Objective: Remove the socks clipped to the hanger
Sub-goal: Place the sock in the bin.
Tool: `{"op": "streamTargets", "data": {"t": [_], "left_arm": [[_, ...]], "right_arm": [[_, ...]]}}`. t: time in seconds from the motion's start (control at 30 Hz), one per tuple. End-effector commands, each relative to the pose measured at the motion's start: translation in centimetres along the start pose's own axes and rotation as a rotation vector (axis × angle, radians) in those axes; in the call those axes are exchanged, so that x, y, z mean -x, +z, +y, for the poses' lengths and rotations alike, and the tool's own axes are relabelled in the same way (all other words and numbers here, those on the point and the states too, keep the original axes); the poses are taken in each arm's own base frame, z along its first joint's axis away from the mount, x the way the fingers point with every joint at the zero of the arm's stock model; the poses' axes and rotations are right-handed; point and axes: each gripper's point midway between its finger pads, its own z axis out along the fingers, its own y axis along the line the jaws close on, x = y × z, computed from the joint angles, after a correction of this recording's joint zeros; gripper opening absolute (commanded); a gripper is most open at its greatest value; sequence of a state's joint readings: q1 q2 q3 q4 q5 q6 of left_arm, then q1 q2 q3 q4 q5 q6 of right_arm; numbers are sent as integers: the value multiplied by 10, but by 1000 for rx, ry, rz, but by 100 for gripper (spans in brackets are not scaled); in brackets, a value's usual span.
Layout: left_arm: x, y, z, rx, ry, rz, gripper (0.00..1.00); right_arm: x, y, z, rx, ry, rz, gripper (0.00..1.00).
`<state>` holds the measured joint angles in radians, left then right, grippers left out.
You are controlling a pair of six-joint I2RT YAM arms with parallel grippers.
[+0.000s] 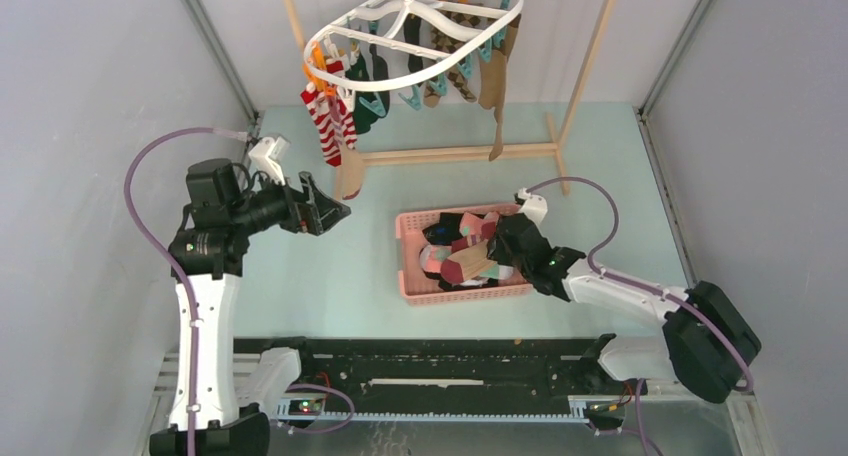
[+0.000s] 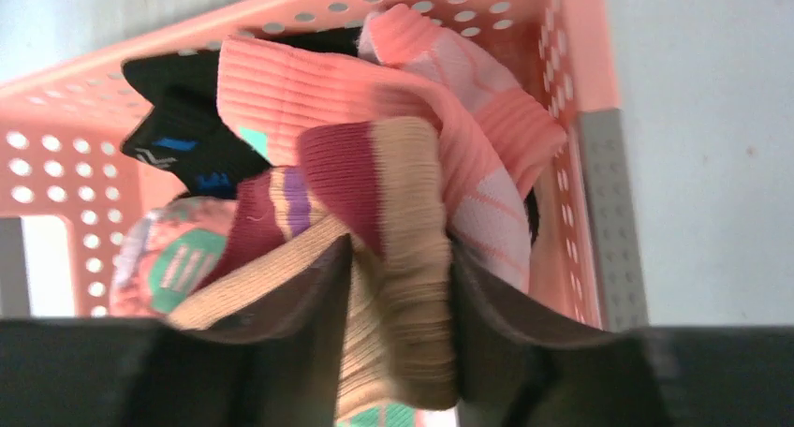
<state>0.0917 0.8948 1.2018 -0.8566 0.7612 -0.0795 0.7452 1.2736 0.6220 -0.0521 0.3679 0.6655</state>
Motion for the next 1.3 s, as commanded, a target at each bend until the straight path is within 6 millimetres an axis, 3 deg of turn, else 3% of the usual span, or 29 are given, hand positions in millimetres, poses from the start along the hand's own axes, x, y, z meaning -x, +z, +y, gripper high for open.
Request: {"op": "streamTargets", "data": {"t": [0.0,0.13,0.23,0.3,0.4,0.5,0.6,0.73,0.83,0.9,0.93,1.0,1.1,1.17,1.2,1.27], "left_arm": [[5,-2,2,6,2,-29,100],[6,-2,5,9,-5,-30,100],[7,-3,6,12,-6,-33,100],[7,-3,8,15,-9,-34,100],[9,-3,11,22,-10,-39,100],[12,-6,13,30,-9,-45,100],[15,-10,17,38,-15,-51,100],[18,-14,24,38,-35,-60,100],[16,-14,25,22,-50,-58,100],[15,-14,27,27,-52,-58,100],[16,-14,29,34,-51,-58,100],[16,-14,32,46,-55,-58,100],[18,-16,36,64,-63,-60,100],[18,-17,41,87,-71,-63,100],[19,-18,45,101,-76,-66,100],[21,-20,49,121,-85,-70,100]], "right_arm": [[40,-23,-8,-44,72,-147,53],[63,-50,17,98,51,-171,81],[68,-68,35,194,60,-148,82],[67,-75,45,258,77,-125,71],[60,-73,52,302,124,-65,43],[50,-55,45,253,138,-25,22],[36,-35,26,150,138,-15,8],[15,-9,7,42,101,-2,0],[0,1,19,3,-51,15,1],[4,-2,32,-24,-123,-21,2],[11,-9,42,-9,-144,-64,4],[31,-28,64,57,-174,-158,21],[67,-62,98,143,-221,-309,61],[83,-78,126,239,-251,-359,81],[89,-83,140,289,-267,-369,96],[104,-97,174,419,-253,-407,100]]}}
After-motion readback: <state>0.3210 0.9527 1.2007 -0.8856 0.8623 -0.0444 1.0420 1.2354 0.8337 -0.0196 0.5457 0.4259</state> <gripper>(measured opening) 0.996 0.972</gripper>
